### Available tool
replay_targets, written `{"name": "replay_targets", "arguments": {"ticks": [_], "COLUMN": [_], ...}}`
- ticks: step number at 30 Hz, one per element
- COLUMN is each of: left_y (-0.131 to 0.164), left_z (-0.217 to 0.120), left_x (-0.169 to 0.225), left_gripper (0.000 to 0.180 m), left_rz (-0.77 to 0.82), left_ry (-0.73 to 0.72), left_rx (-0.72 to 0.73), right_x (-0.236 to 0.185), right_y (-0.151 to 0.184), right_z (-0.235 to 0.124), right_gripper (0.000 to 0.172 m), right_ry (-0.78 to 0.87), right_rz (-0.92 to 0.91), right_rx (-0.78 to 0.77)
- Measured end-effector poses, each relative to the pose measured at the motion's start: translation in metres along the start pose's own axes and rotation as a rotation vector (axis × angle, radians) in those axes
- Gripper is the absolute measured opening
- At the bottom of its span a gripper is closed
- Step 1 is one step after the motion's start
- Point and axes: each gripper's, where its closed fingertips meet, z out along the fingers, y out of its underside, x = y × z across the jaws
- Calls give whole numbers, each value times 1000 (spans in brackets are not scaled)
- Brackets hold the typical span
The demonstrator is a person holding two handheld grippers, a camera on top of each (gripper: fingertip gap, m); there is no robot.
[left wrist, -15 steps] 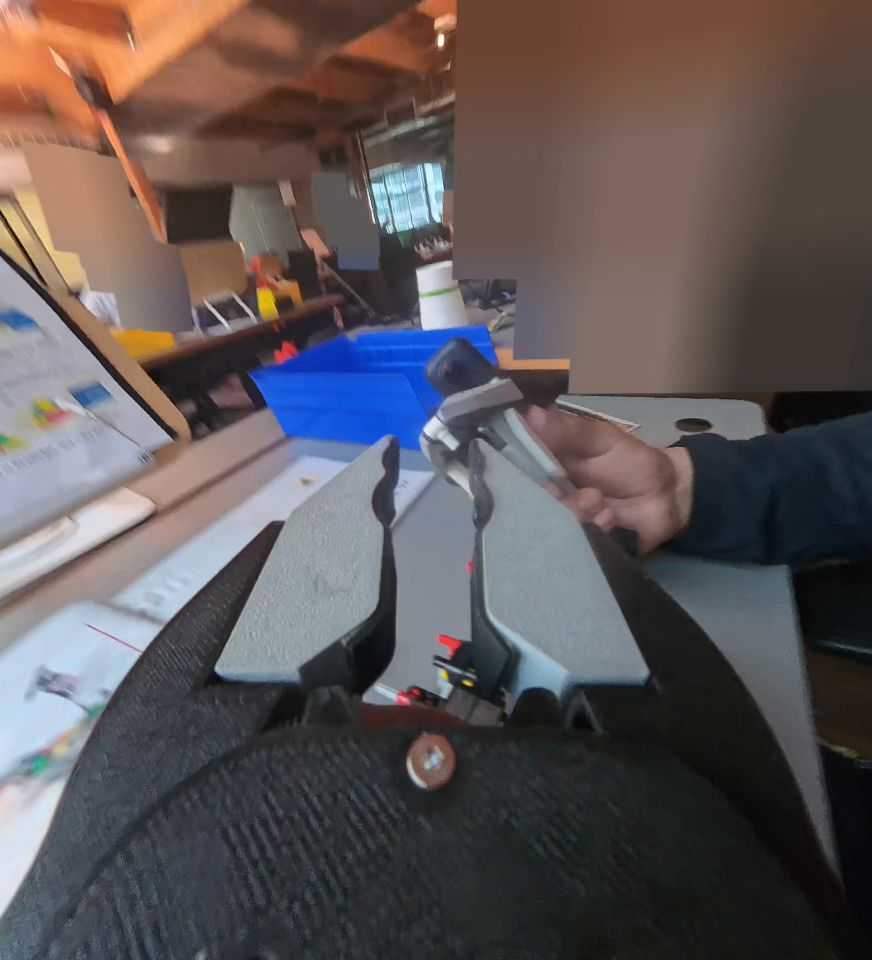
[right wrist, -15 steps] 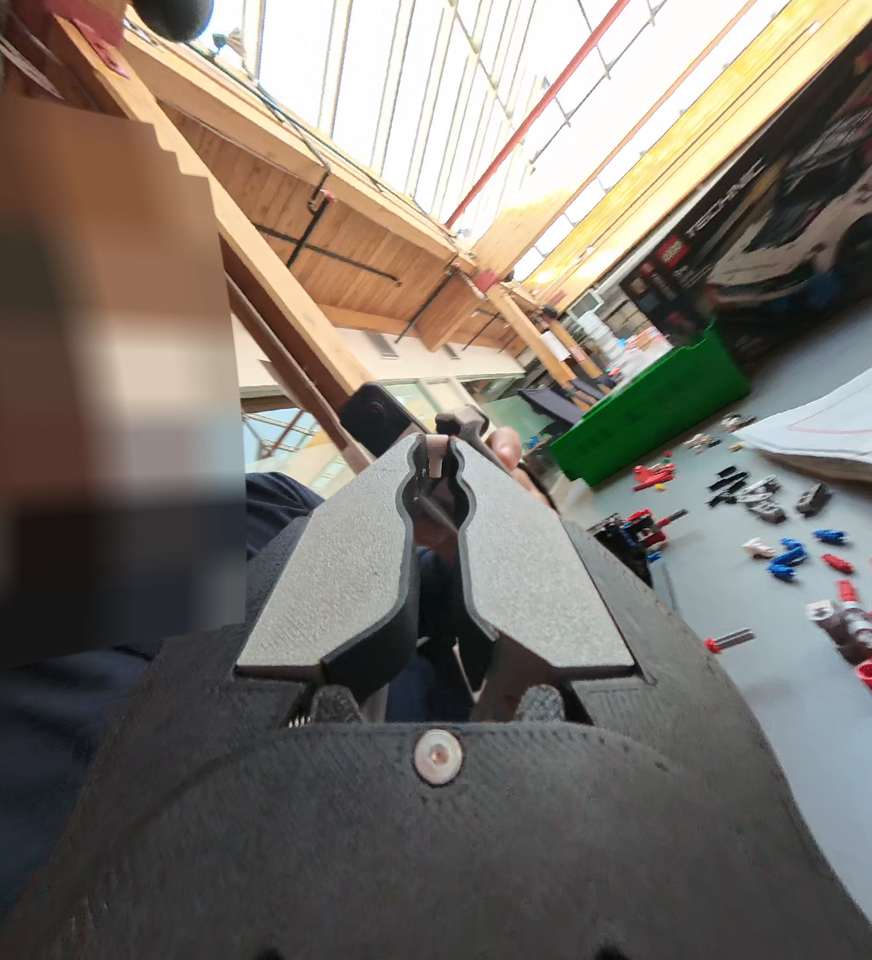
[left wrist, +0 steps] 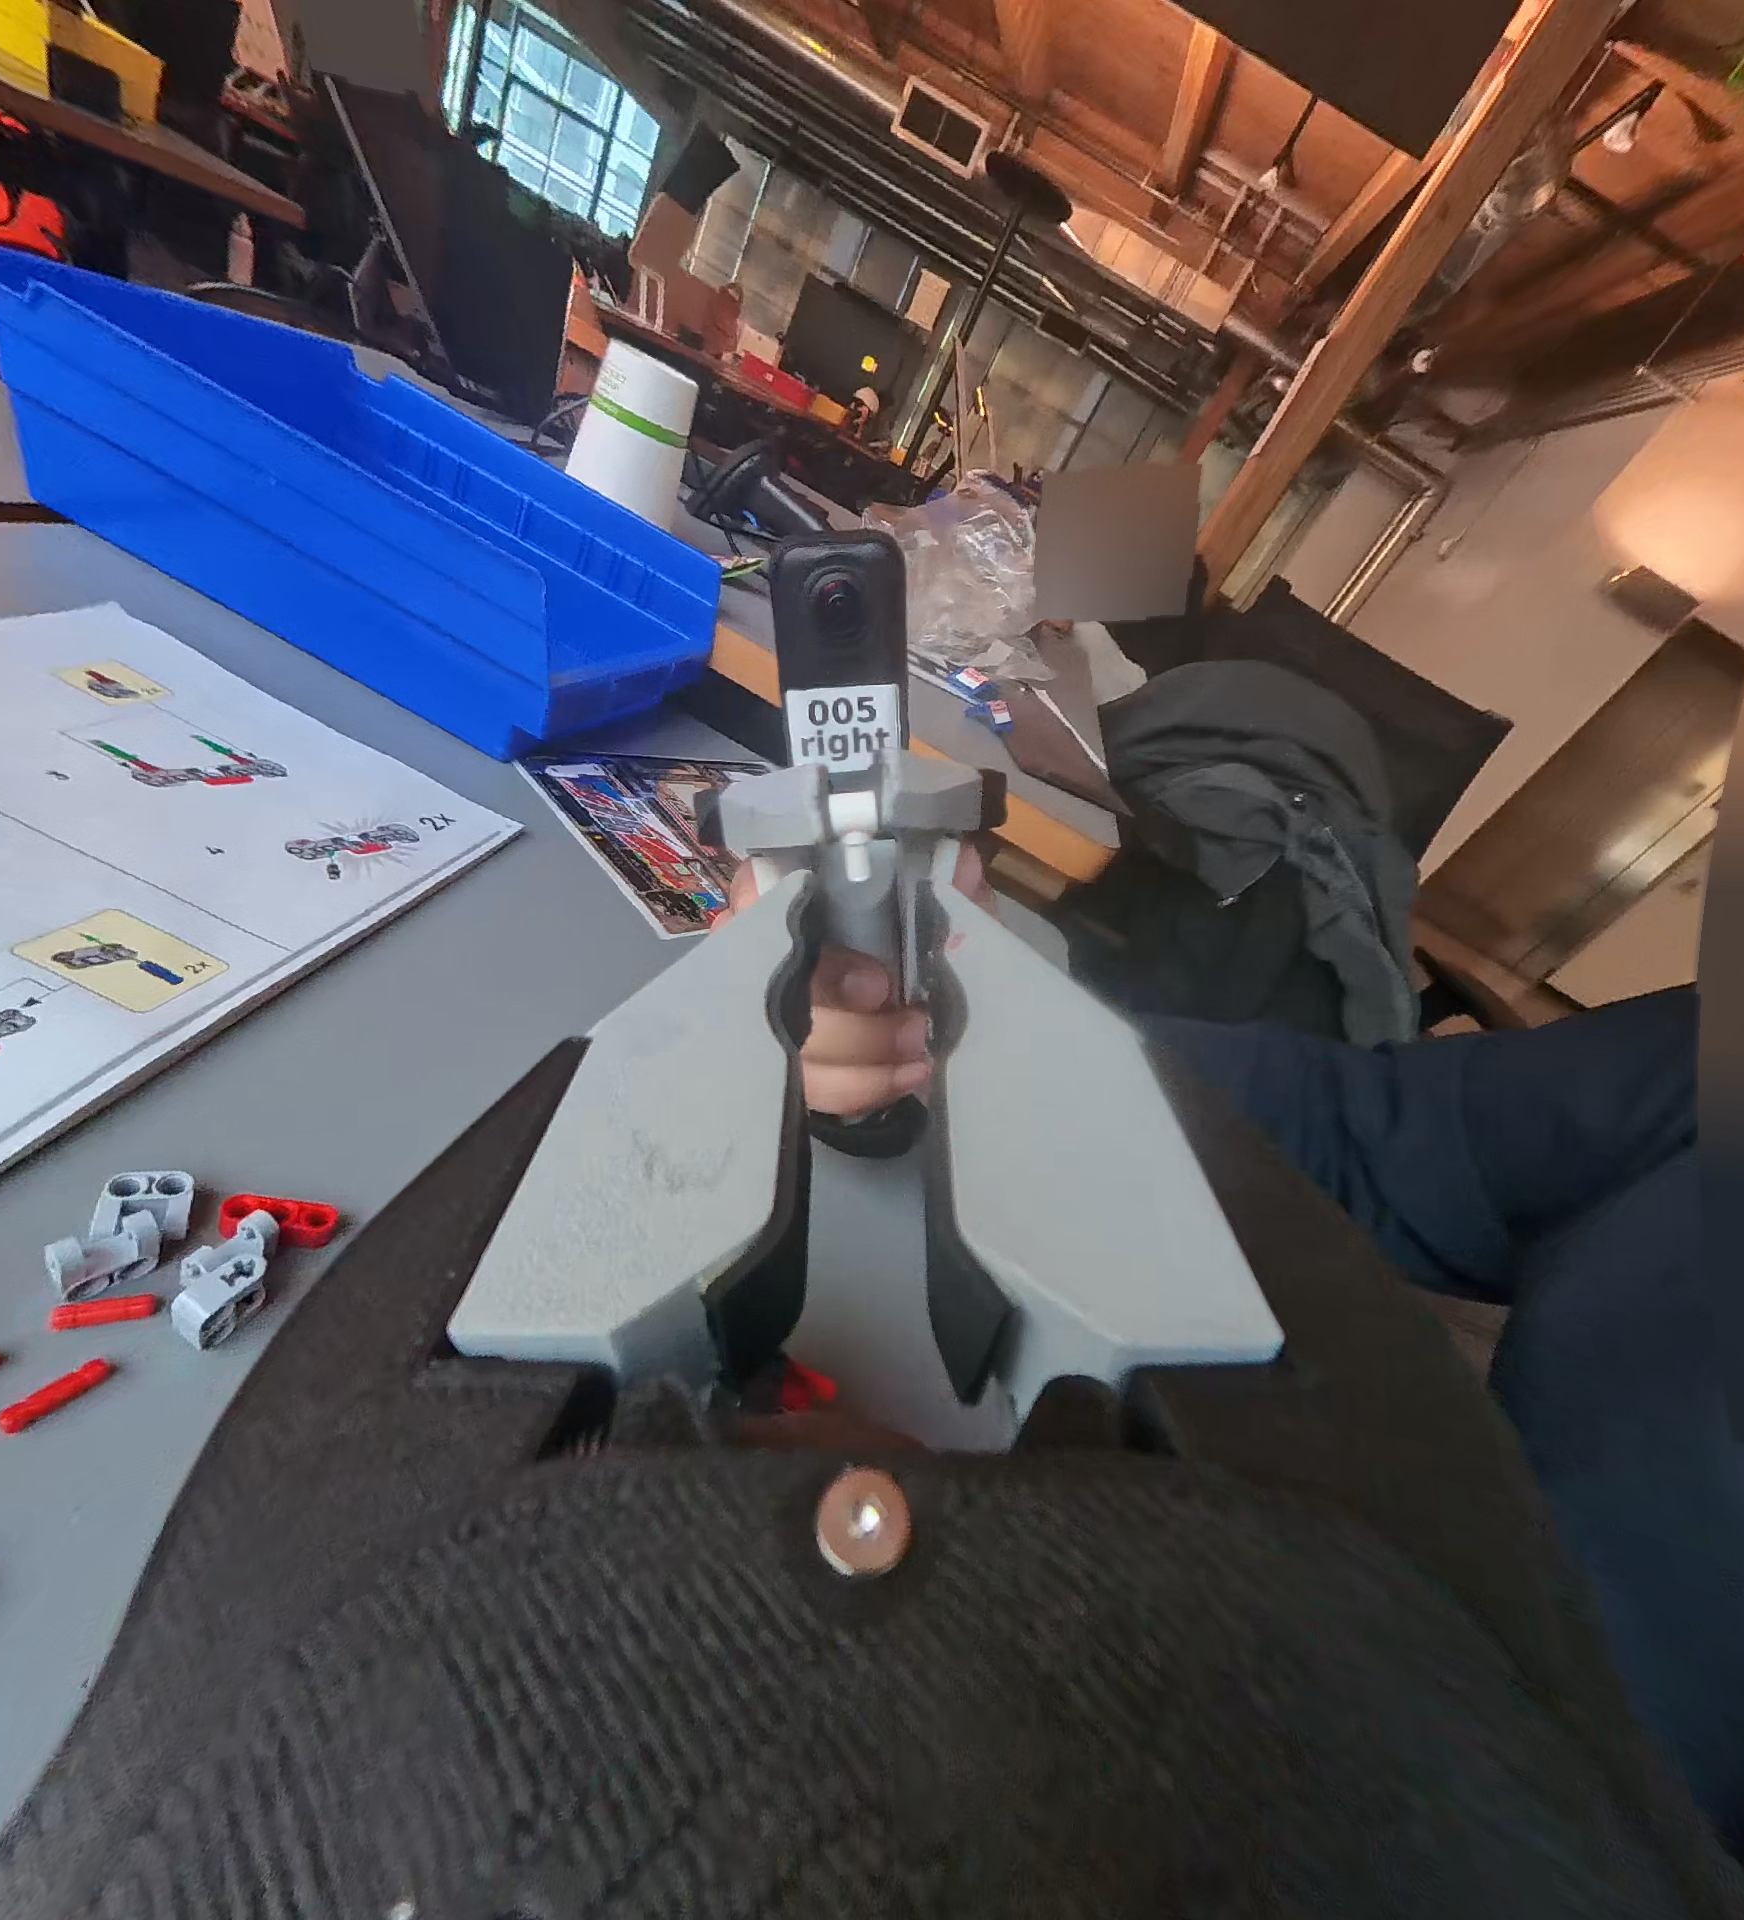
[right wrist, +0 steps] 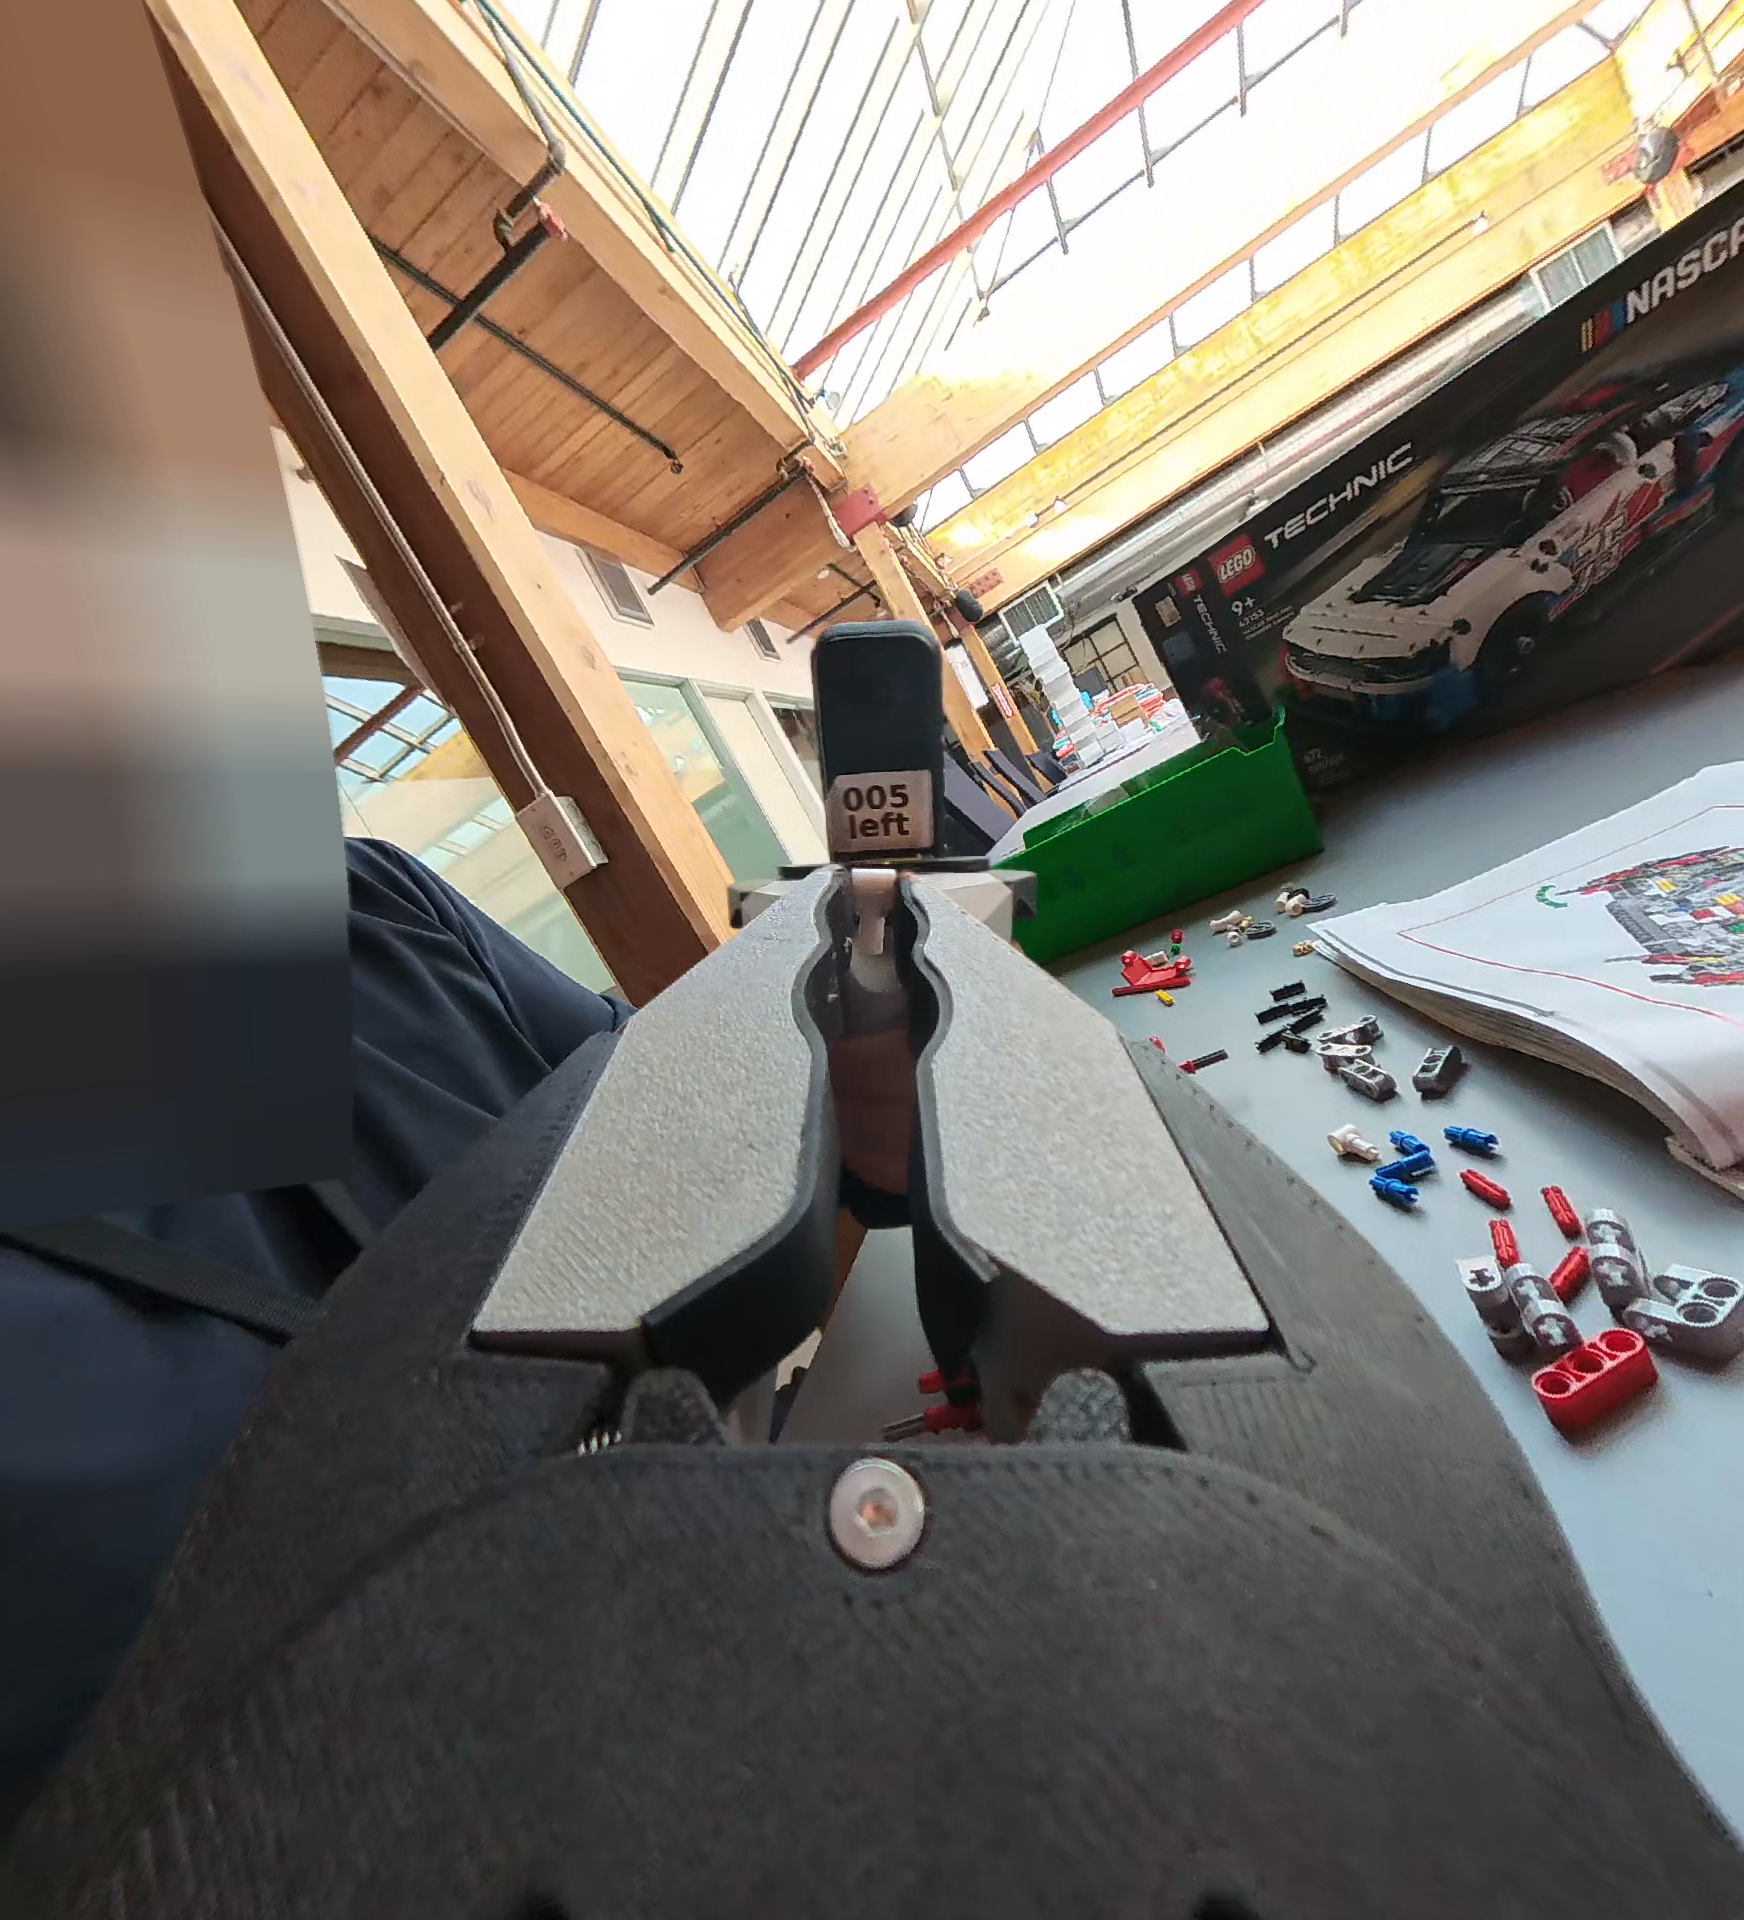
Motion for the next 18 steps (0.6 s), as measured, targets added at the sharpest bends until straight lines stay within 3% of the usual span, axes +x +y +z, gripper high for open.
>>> {"name": "replay_targets", "arguments": {"ticks": [11, 14, 18], "left_y": [1, 7, 26], "left_z": [2, 1, -4], "left_x": [-5, -4, 1], "left_gripper": [1, 1, 1], "left_rz": [-1, 63, 92], "left_ry": [31, 43, 135], "left_rx": [-46, -155, -393], "right_x": [2, 2, -3], "right_y": [5, 9, 27], "right_z": [0, -1, -7], "right_gripper": [4, 5, 5], "right_ry": [39, 79, 122], "right_rz": [-27, -92, -226], "right_rx": [-41, -102, -298]}}
